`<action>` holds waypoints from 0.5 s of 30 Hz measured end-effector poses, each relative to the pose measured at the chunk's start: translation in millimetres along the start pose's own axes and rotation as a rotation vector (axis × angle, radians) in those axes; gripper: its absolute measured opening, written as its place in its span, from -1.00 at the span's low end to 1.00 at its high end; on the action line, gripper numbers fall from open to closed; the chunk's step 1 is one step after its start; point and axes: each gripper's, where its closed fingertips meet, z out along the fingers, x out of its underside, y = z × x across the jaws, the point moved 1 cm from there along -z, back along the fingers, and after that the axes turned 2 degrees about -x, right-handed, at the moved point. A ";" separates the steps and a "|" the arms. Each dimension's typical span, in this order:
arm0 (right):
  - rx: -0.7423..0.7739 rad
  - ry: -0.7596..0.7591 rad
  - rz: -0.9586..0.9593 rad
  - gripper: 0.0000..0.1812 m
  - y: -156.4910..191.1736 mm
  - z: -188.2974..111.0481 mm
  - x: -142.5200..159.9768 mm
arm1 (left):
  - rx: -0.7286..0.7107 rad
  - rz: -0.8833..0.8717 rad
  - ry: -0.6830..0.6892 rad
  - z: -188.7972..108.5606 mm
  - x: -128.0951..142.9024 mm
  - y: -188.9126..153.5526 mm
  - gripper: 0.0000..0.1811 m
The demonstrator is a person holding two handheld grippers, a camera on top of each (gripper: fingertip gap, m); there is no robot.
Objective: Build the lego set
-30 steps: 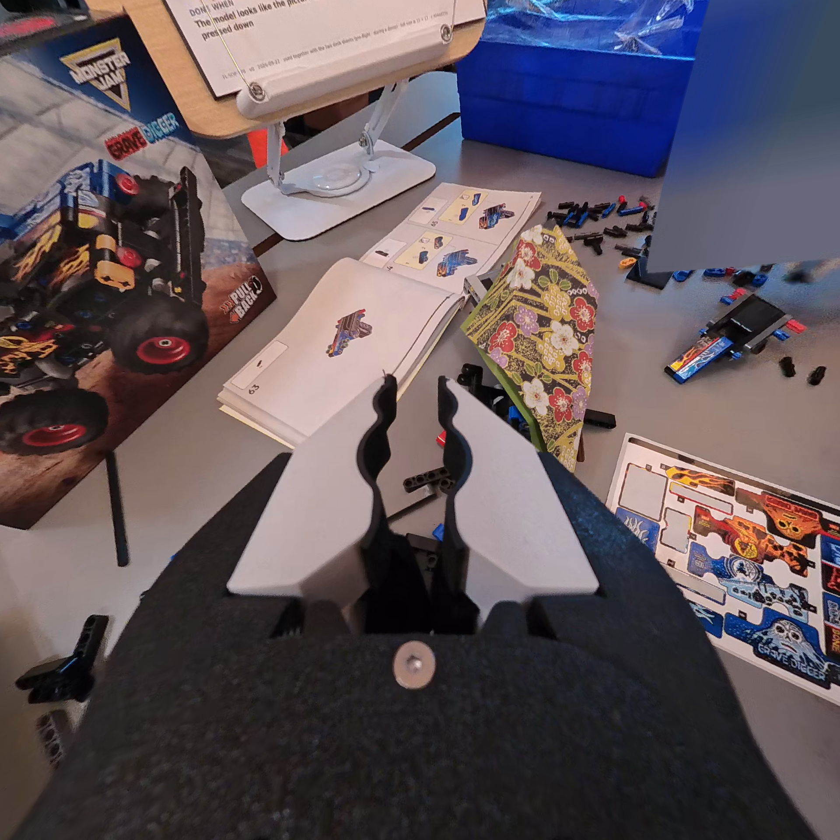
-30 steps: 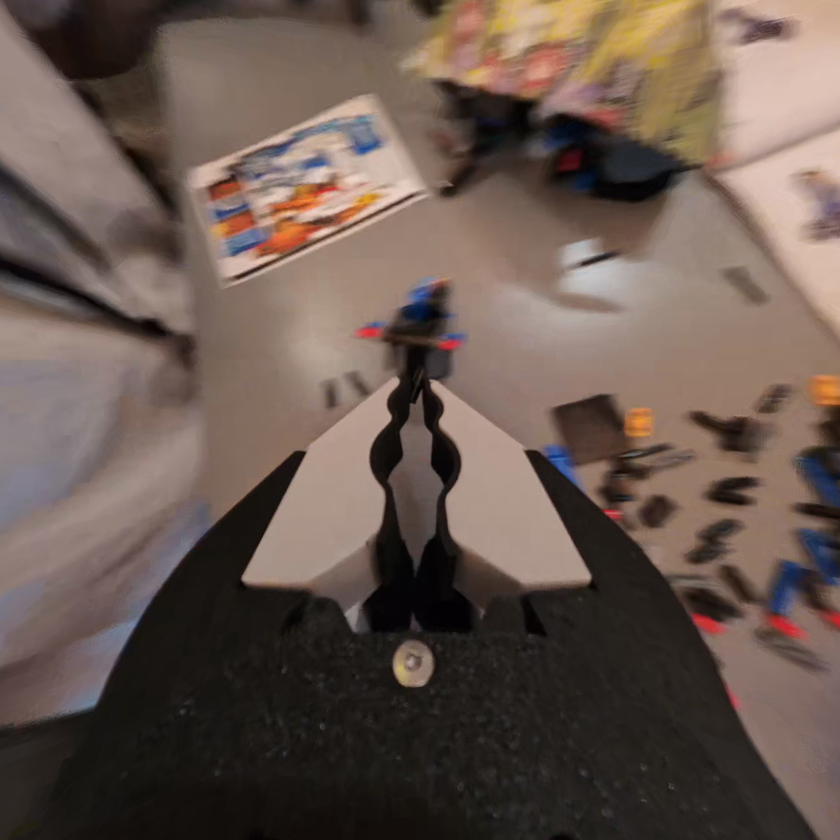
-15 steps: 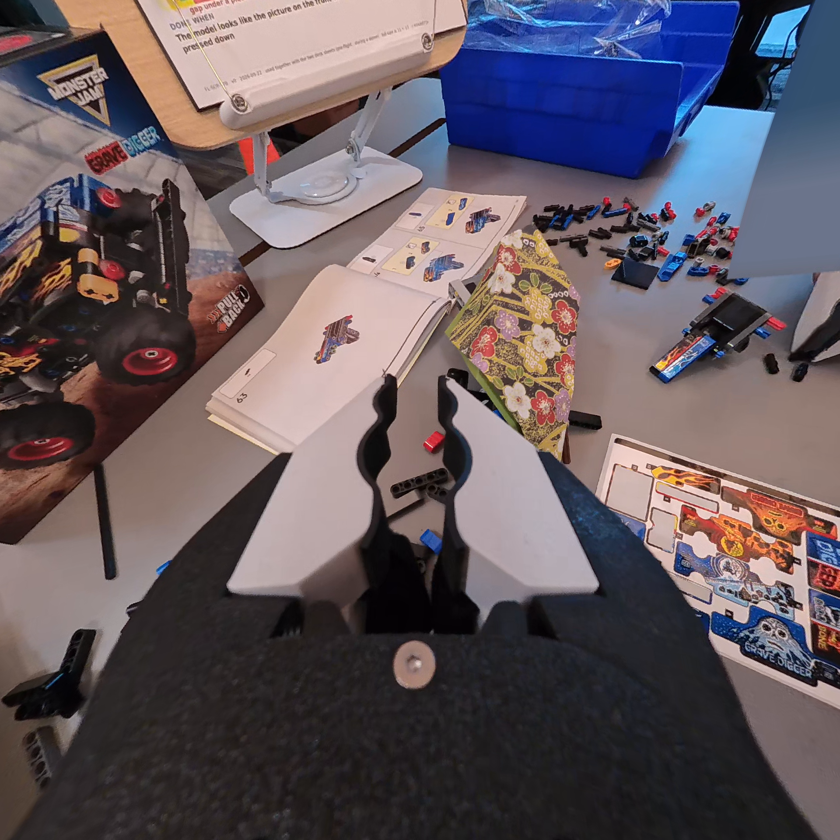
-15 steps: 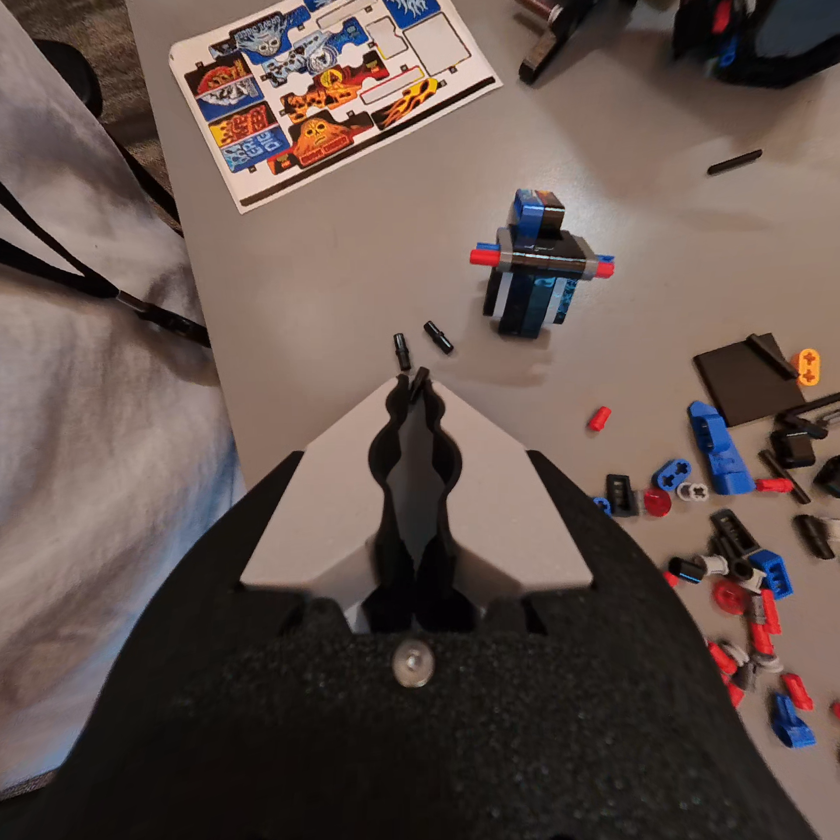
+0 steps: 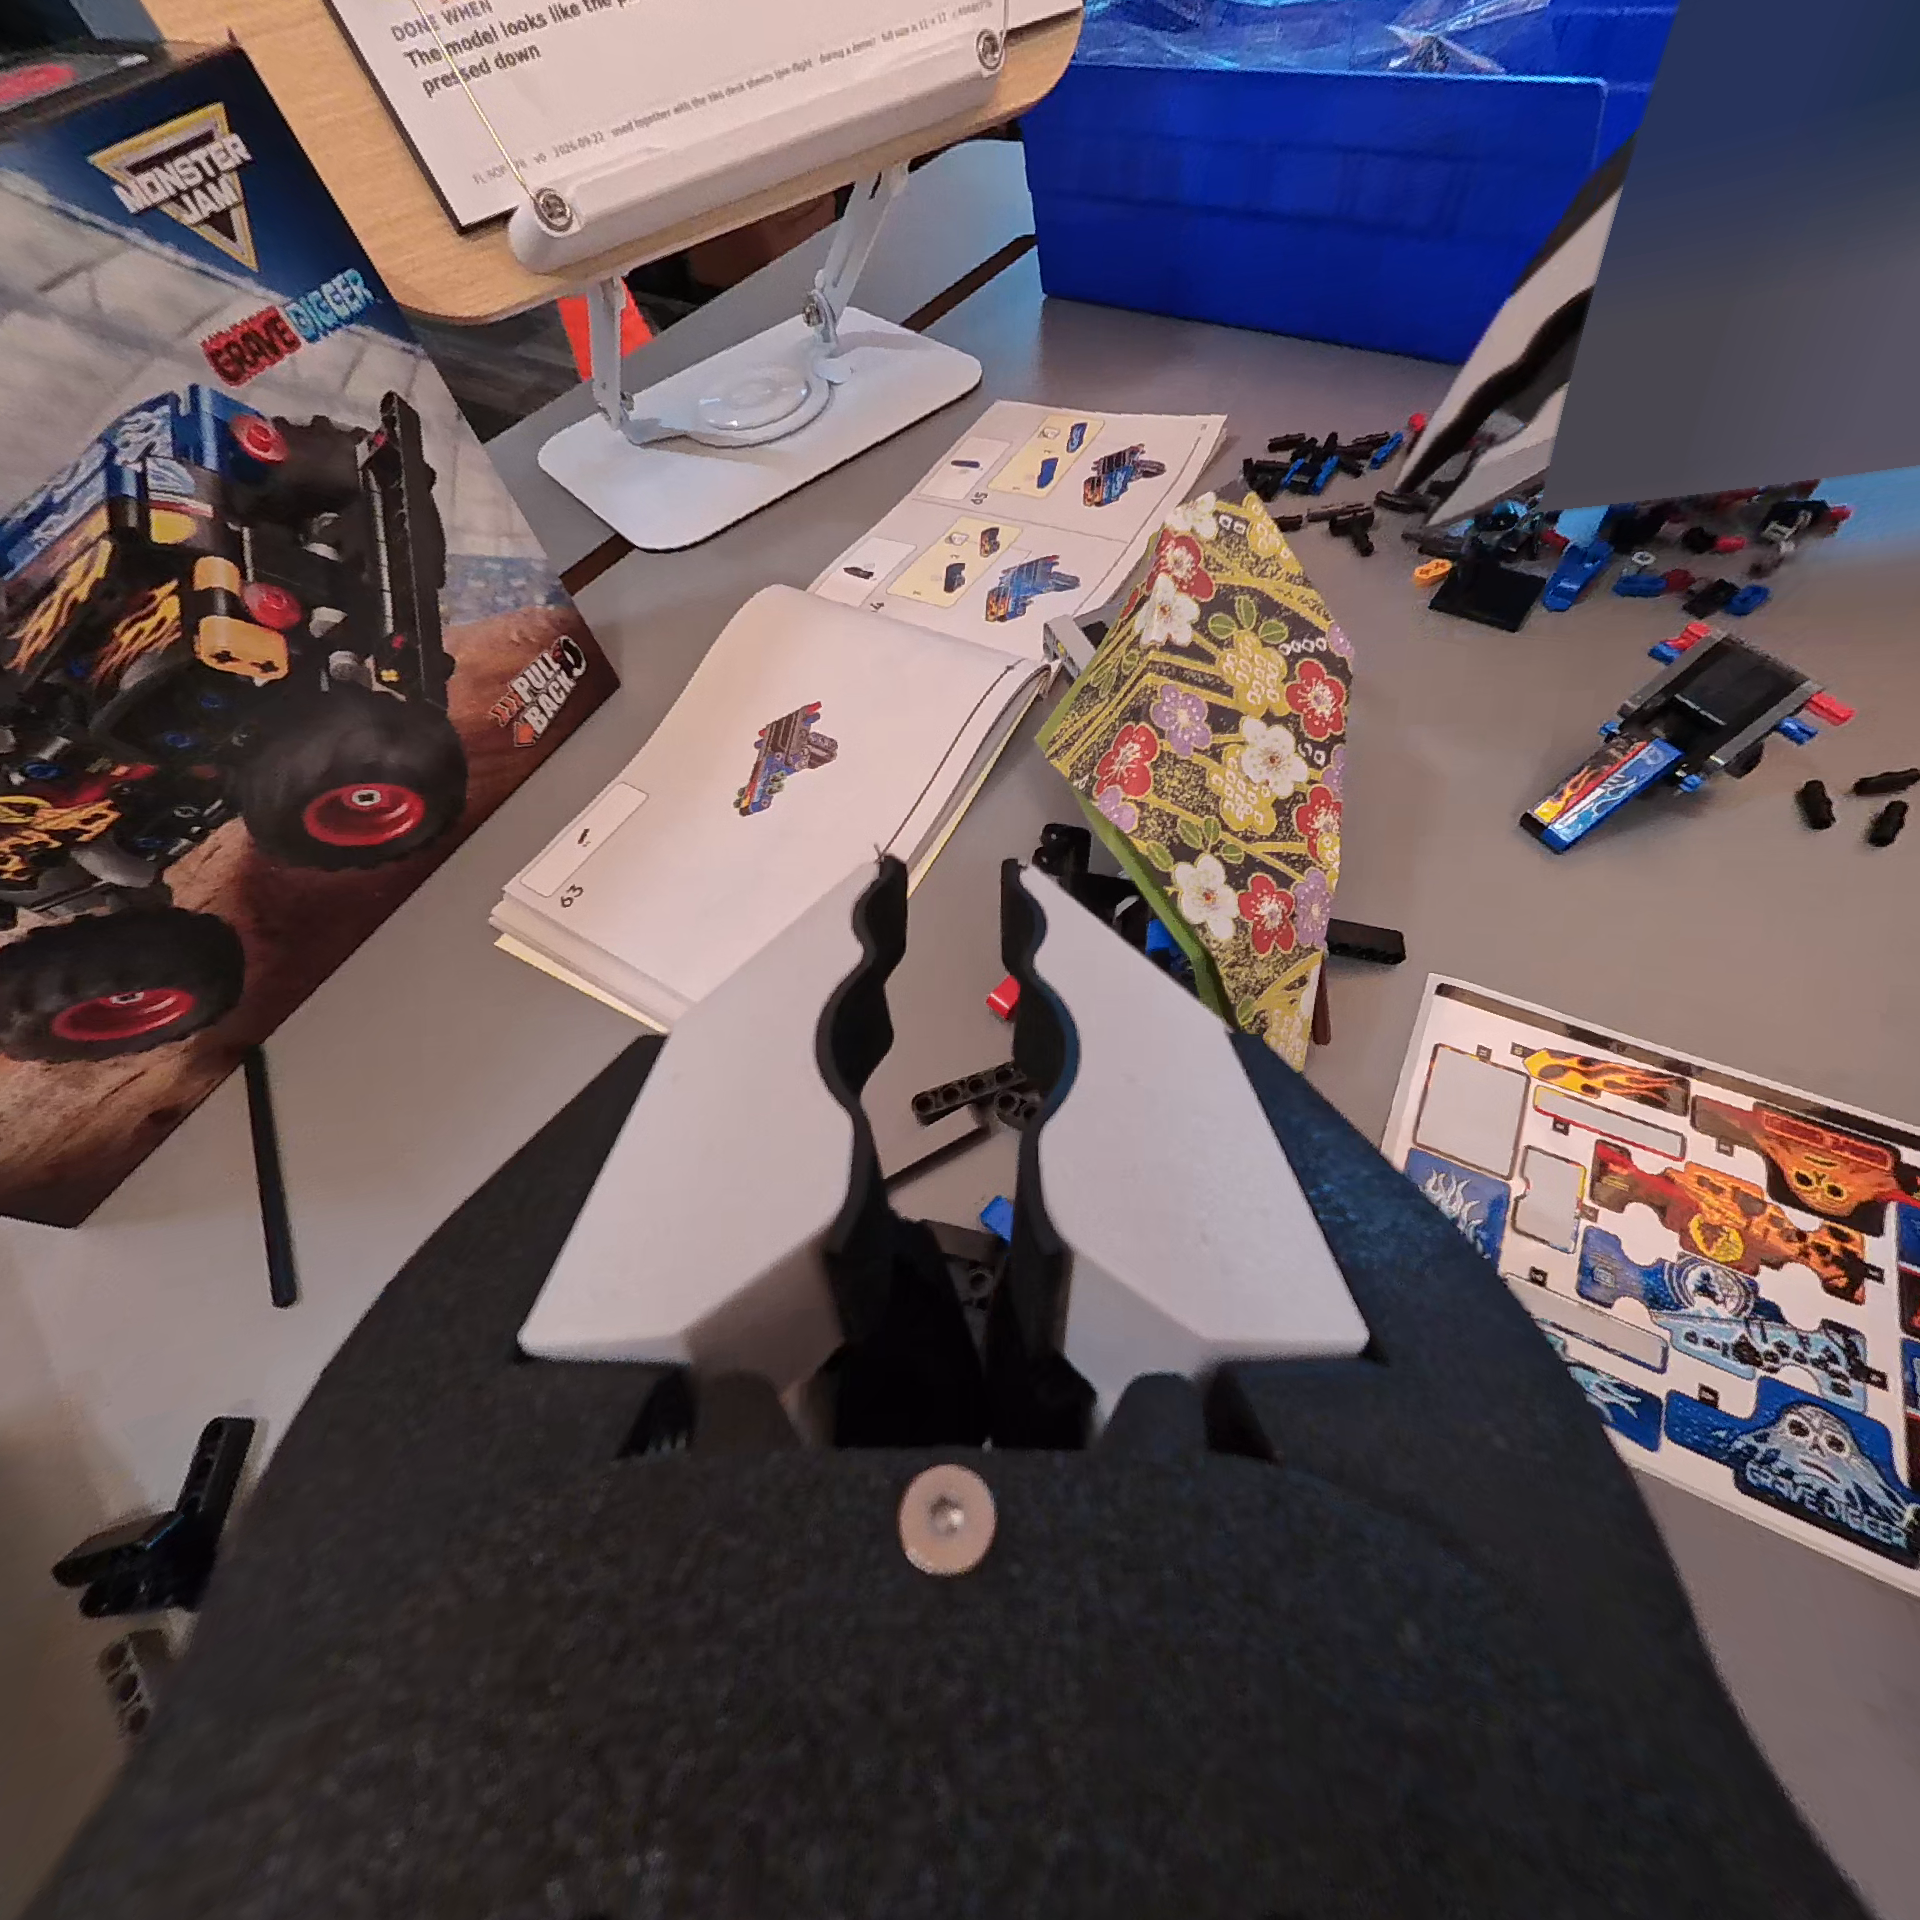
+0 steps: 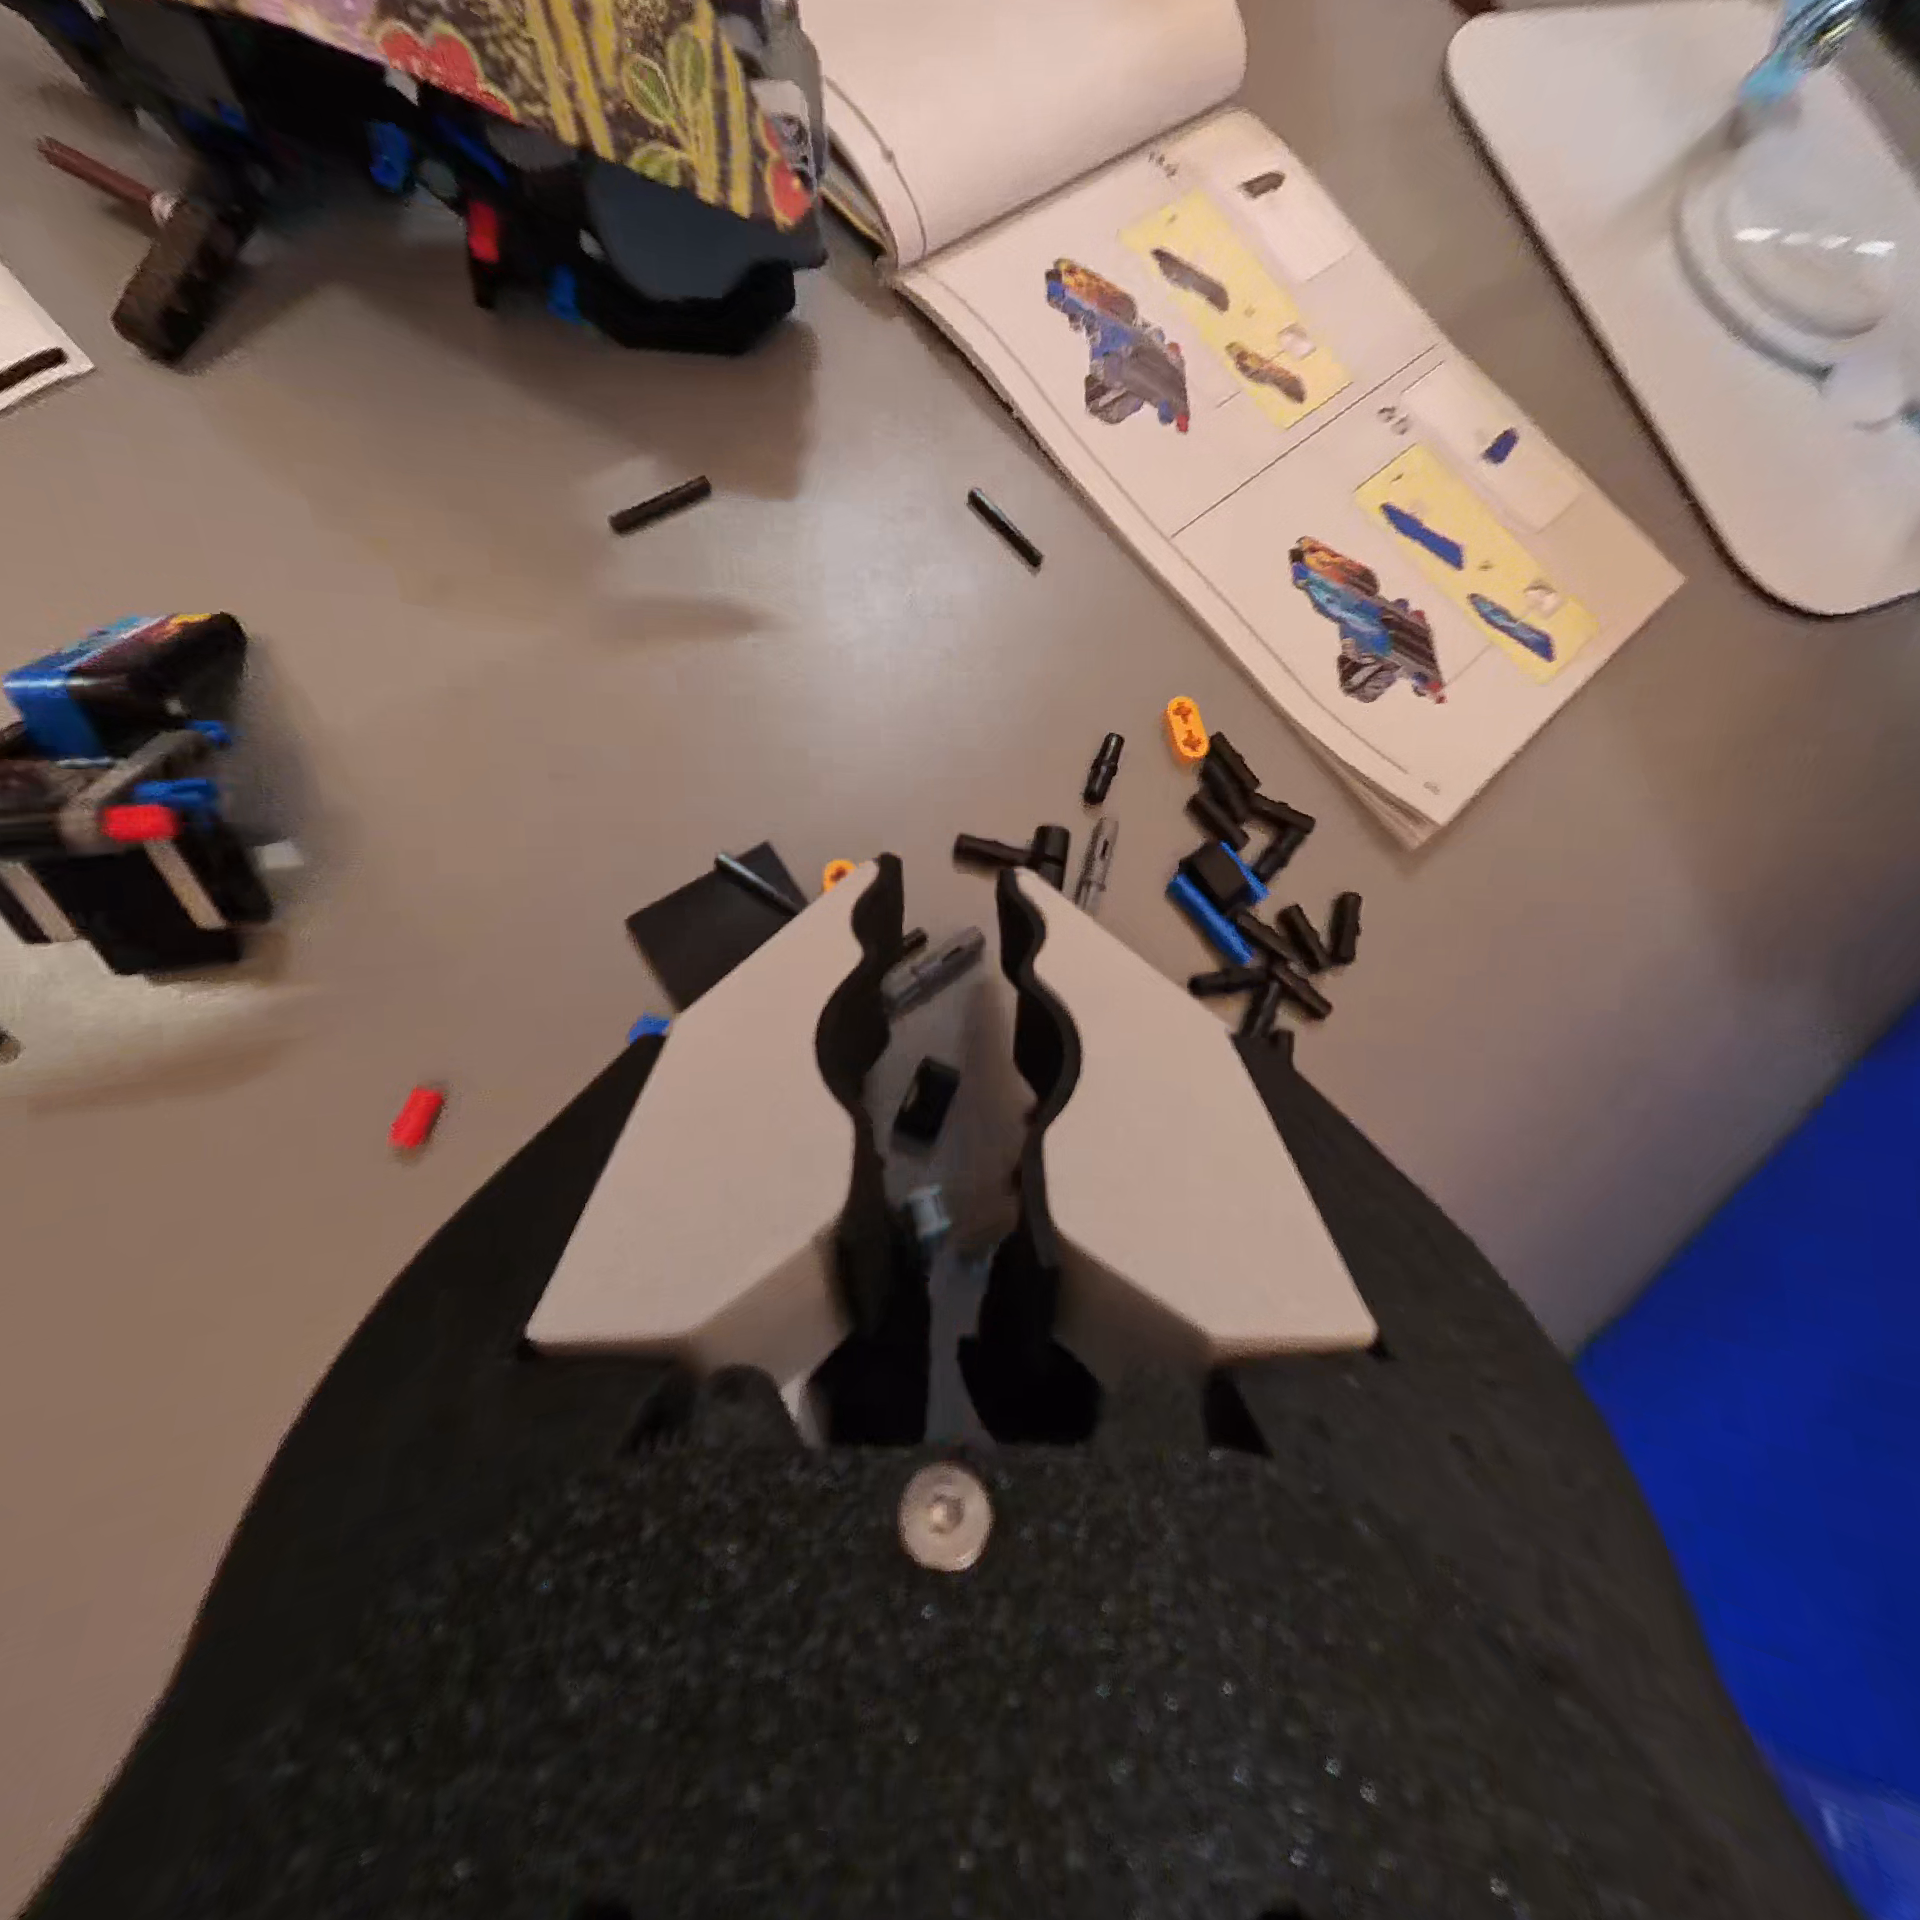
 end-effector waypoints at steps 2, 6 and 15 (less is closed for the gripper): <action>-0.047 0.015 -0.010 -0.81 1.6 9.1 -2.3 | -0.002 -0.003 0.009 1.1 2.2 1.6 -0.83; -0.039 0.054 -0.069 -0.81 -3.9 19.4 -0.1 | -0.001 -0.011 0.017 2.0 4.6 3.9 -0.82; -0.060 0.055 -0.048 -0.84 -7.5 21.1 3.0 | 0.002 -0.003 0.033 3.3 7.6 3.2 -0.82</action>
